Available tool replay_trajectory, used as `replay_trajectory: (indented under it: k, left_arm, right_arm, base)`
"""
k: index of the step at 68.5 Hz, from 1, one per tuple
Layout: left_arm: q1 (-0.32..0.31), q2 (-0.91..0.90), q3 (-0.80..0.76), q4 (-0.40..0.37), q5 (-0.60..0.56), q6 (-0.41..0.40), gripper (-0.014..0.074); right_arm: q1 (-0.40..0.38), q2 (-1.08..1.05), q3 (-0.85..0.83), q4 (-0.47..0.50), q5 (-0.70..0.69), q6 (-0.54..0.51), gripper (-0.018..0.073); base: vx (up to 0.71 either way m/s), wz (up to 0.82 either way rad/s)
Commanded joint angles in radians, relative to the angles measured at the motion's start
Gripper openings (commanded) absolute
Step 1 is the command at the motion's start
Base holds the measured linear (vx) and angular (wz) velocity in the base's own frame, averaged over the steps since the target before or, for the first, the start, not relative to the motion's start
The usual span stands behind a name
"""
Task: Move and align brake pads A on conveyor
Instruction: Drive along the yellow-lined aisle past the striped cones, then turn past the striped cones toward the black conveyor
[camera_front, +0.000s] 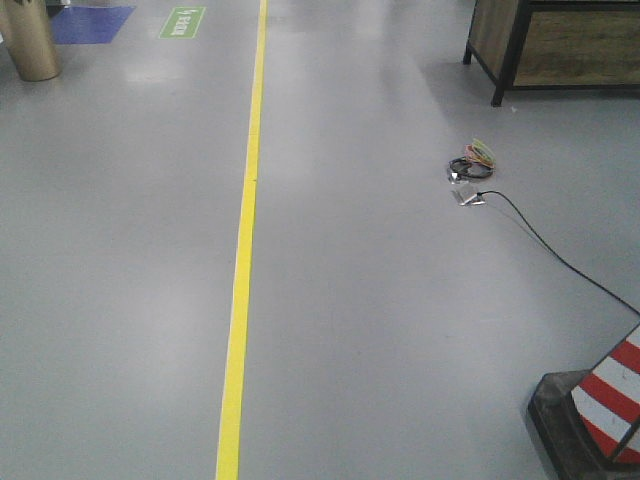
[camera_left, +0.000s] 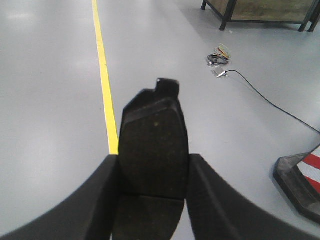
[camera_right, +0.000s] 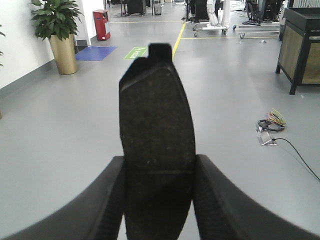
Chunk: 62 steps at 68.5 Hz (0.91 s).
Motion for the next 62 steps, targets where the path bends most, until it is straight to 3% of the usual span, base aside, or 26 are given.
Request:
replay_trajectory:
  k: [1, 24, 62]
  left_arm:
    - [-0.004, 0.008, -0.026, 0.022, -0.088, -0.009, -0.0006]
    - [-0.004, 0.008, -0.026, 0.022, -0.088, -0.009, -0.0006]
    - [-0.004, 0.008, -0.026, 0.022, -0.087, -0.009, -0.0006]
  right_arm:
    - [-0.007, 0.008, -0.029, 0.004, -0.101, -0.007, -0.0007]
    - [-0.007, 0.008, -0.029, 0.004, -0.101, -0.007, -0.0007]
    - [-0.007, 0.008, -0.029, 0.004, -0.101, -0.007, -0.0007]
  base:
    - [0.41, -0.11]
    - [0.36, -0.34]
    - [0.24, -0.86]
